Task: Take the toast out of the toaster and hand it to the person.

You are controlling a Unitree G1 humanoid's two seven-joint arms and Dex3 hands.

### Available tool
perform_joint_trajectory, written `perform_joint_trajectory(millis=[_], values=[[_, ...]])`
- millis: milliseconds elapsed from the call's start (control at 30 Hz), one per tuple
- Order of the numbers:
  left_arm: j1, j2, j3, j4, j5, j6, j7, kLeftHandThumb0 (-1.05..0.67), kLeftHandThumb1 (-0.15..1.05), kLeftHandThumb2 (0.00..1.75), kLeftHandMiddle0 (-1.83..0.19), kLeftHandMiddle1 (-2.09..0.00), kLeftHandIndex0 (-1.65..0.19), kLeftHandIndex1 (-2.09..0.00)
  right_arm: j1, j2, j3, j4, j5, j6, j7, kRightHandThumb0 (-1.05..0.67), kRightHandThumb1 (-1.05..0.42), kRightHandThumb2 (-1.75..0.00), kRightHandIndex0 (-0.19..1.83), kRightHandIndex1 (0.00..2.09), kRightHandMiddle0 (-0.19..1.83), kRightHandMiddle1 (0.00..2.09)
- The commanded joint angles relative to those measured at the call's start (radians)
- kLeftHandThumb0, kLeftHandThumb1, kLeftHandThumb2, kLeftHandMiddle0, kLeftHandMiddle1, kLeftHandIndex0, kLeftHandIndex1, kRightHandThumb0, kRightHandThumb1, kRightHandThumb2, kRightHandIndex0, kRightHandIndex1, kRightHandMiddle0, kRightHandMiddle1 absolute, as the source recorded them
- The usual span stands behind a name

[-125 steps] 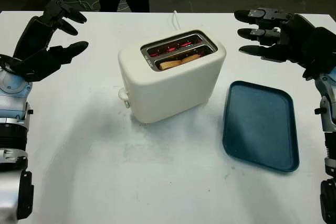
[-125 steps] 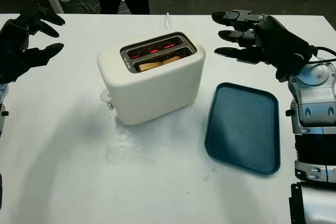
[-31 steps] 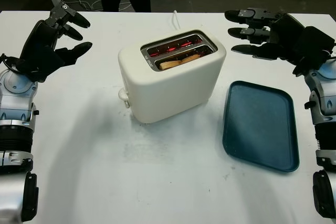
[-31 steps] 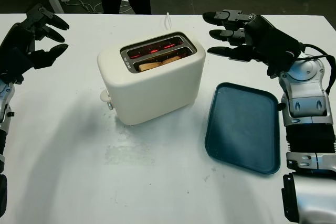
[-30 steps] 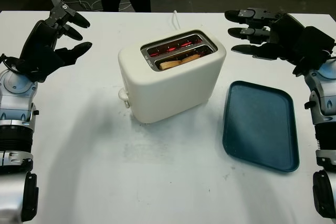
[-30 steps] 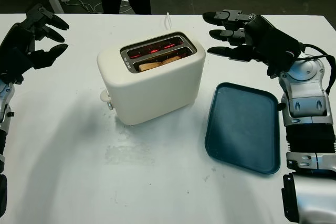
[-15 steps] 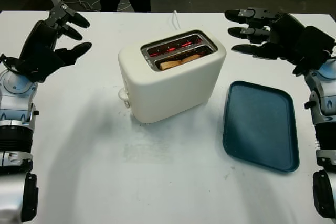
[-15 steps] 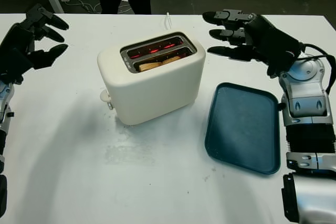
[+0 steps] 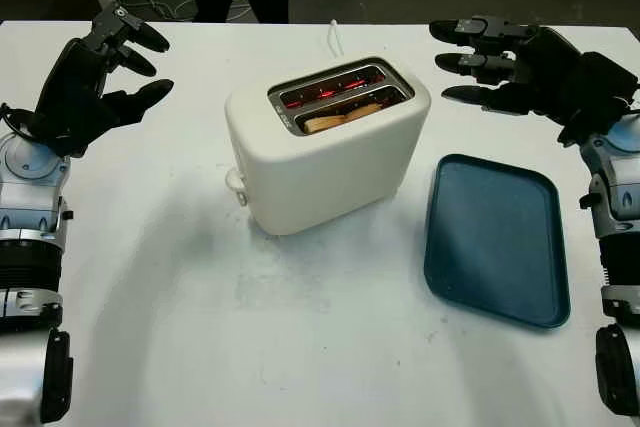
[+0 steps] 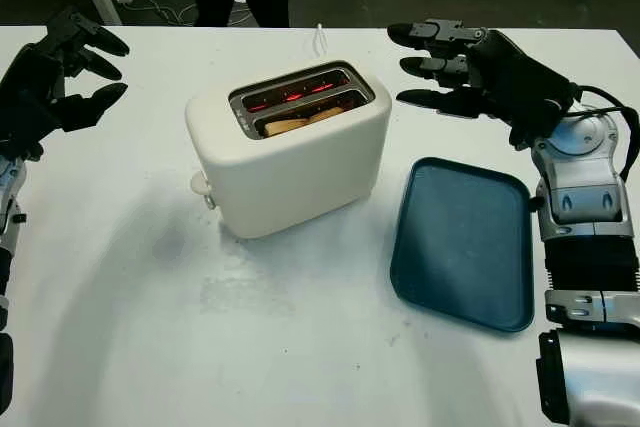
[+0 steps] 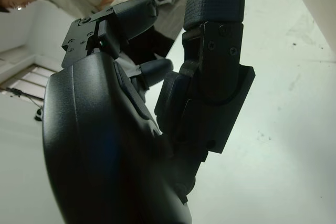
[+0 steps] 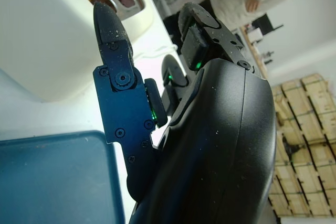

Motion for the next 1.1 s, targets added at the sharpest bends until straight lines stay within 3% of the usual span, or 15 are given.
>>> perform_joint_trajectory(millis=[0,633,1067], values=[[0.012,0.001,0.007,-0.002,-0.015,0.002,-0.009,-1.05,0.92,0.29,0.0,-1.62,0.0,-1.54,-0.013,0.004,-0.001,0.001,0.006,-0.016,0.002,-0.55,-0.88,0.0,0.46,0.01,0.45,0.0],[0.01,-0.002,0.007,-0.034,-0.015,0.047,-0.015,-1.05,0.92,0.29,0.0,-1.65,0.0,-1.57,-0.017,-0.001,0.004,-0.003,0.001,-0.01,0.007,-0.46,-0.9,0.0,0.44,0.0,0.43,0.0],[0.005,-0.004,0.01,-0.001,-0.023,0.014,-0.021,-1.05,0.92,0.29,0.0,-1.63,0.0,-1.55,-0.019,-0.004,0.003,0.009,-0.002,-0.018,0.011,-0.43,-0.9,0.0,0.45,0.0,0.43,0.0]])
